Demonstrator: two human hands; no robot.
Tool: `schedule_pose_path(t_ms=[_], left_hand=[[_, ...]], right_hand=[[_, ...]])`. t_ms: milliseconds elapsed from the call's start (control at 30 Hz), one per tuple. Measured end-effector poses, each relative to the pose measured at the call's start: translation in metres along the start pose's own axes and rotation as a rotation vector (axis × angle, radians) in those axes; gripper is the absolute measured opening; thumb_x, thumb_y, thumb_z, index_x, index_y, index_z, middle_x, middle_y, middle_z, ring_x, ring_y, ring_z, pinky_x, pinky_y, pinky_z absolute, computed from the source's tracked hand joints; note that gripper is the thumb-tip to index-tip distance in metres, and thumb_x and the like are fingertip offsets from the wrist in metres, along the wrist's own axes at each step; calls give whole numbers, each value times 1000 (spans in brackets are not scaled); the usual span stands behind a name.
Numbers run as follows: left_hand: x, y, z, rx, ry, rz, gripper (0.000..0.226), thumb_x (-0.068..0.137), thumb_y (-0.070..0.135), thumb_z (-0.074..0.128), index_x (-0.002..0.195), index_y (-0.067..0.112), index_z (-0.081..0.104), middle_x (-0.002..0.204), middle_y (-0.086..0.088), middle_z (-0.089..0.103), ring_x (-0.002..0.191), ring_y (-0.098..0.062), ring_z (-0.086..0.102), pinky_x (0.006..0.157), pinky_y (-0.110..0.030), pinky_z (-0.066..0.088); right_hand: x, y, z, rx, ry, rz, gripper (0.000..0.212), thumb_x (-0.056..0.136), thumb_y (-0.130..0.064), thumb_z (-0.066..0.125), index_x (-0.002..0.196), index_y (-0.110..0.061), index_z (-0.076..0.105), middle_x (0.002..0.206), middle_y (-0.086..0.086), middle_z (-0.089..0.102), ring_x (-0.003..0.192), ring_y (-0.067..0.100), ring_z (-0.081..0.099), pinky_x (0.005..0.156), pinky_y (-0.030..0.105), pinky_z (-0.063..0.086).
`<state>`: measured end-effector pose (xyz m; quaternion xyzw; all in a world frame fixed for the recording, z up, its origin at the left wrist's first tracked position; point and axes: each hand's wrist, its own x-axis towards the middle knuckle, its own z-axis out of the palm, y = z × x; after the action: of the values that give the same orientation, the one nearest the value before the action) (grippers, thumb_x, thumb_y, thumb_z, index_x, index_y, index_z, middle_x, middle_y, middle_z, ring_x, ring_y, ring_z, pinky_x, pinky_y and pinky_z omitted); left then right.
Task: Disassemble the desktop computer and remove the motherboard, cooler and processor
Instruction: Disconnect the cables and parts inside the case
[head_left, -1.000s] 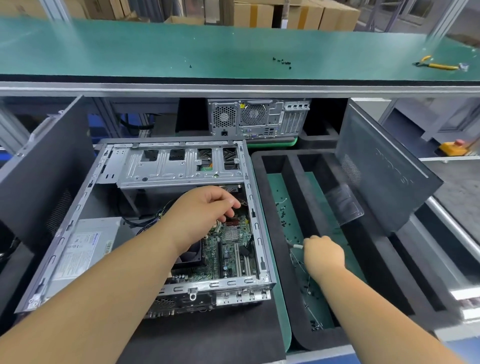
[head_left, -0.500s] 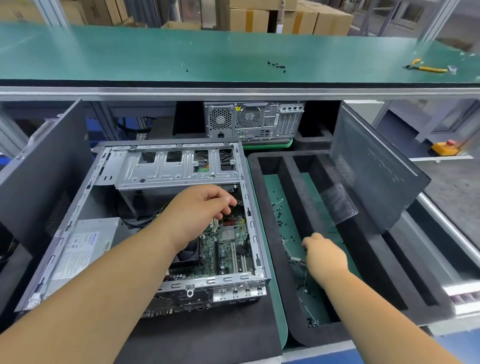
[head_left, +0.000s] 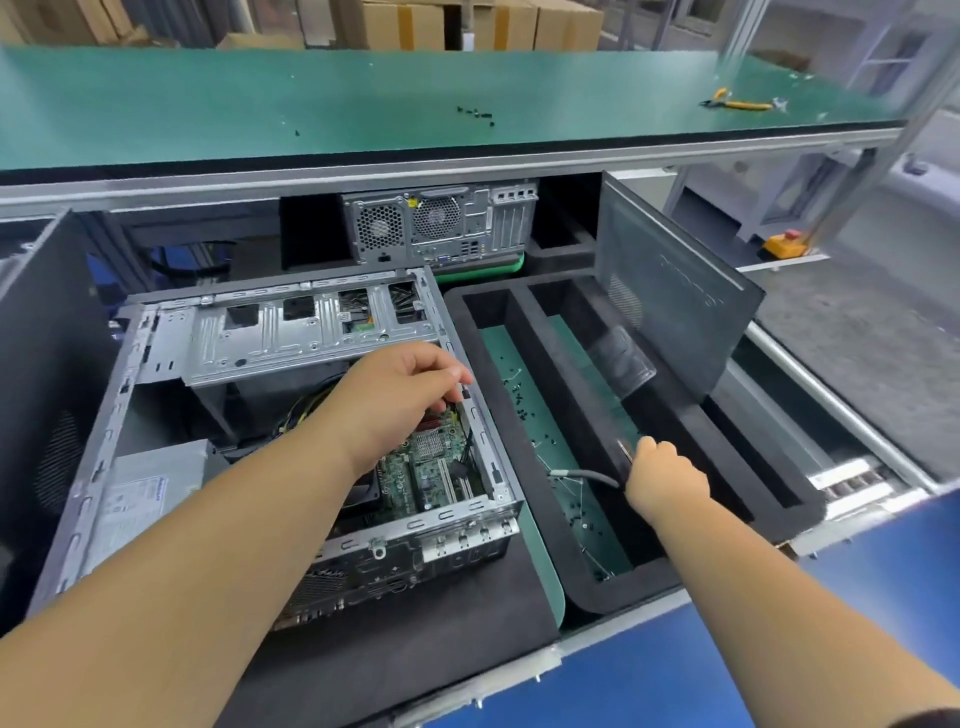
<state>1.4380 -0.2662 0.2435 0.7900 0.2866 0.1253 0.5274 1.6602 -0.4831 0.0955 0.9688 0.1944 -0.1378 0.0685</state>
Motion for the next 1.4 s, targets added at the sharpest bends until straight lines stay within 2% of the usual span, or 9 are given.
schedule_pose_path(t_ms=[67, 233, 367, 500, 700, 800, 1100, 1233, 1400], left_hand=[[-1, -3, -10, 5, 2, -1, 23, 95, 26, 56, 84, 34, 74, 82, 14, 71, 73, -1, 64, 73, -29, 53], [-1, -17, -36, 30, 63, -19, 21, 94, 25, 56, 85, 32, 73, 79, 16, 71, 63, 6, 61, 63, -21, 42], [0, -28, -50, 33, 99, -69, 20, 94, 23, 56, 86, 30, 72, 79, 12, 71, 69, -2, 61, 60, -19, 41], [4, -35, -55, 42, 148, -102, 14, 92, 24, 57, 89, 29, 70, 87, 8, 70, 79, -11, 63, 61, -23, 45], [11, -41, -58, 91, 174, -92, 8, 92, 26, 59, 90, 29, 66, 91, 7, 66, 81, -12, 60, 60, -25, 42], [12, -44, -58, 107, 164, -82, 7, 91, 27, 59, 90, 31, 65, 92, 9, 65, 82, -10, 60, 61, -24, 41], [34, -59, -47, 222, 163, -89, 4, 91, 32, 60, 95, 34, 61, 97, 13, 61, 84, -3, 57, 61, -21, 39], [47, -65, -39, 279, 179, -76, 11, 90, 30, 62, 100, 34, 59, 106, 9, 59, 88, -6, 56, 72, -29, 44], [57, -70, -32, 369, 188, -55, 18, 89, 29, 63, 105, 34, 58, 115, 5, 57, 97, -13, 56, 77, -28, 41]], right_hand=[[-2, 0, 2, 14, -12, 18, 28, 92, -17, 55, 117, -12, 45, 118, 10, 50, 107, 31, 56, 80, 39, 46], [-6, 5, 7, 36, -21, 102, 27, 92, -8, 48, 119, -8, 50, 119, 12, 55, 106, 32, 59, 74, 36, 45], [-12, 3, 5, 69, 16, 111, 23, 92, -8, 49, 115, -5, 53, 112, 14, 59, 99, 33, 61, 71, 37, 47], [-21, -18, -15, 198, 109, 61, 18, 95, -14, 53, 110, -4, 52, 112, 16, 55, 98, 36, 59, 75, 38, 48], [-32, -65, -57, 446, 253, -79, 15, 84, -9, 58, 97, -15, 56, 94, 5, 57, 77, 28, 60, 61, 32, 44], [-28, -62, -58, 386, 210, -84, 15, 83, -6, 55, 95, -15, 56, 93, 5, 59, 79, 26, 58, 59, 31, 42], [-15, 4, 6, 232, 56, 106, 16, 90, -9, 50, 105, -7, 56, 91, 9, 58, 76, 27, 57, 62, 32, 45], [-11, 6, 12, 222, 53, 91, 22, 91, -14, 55, 113, -10, 57, 107, 9, 57, 89, 30, 59, 72, 35, 50], [-6, 7, 15, 181, 42, 60, 27, 96, -23, 53, 121, -14, 52, 119, 10, 50, 107, 31, 52, 82, 39, 49]])
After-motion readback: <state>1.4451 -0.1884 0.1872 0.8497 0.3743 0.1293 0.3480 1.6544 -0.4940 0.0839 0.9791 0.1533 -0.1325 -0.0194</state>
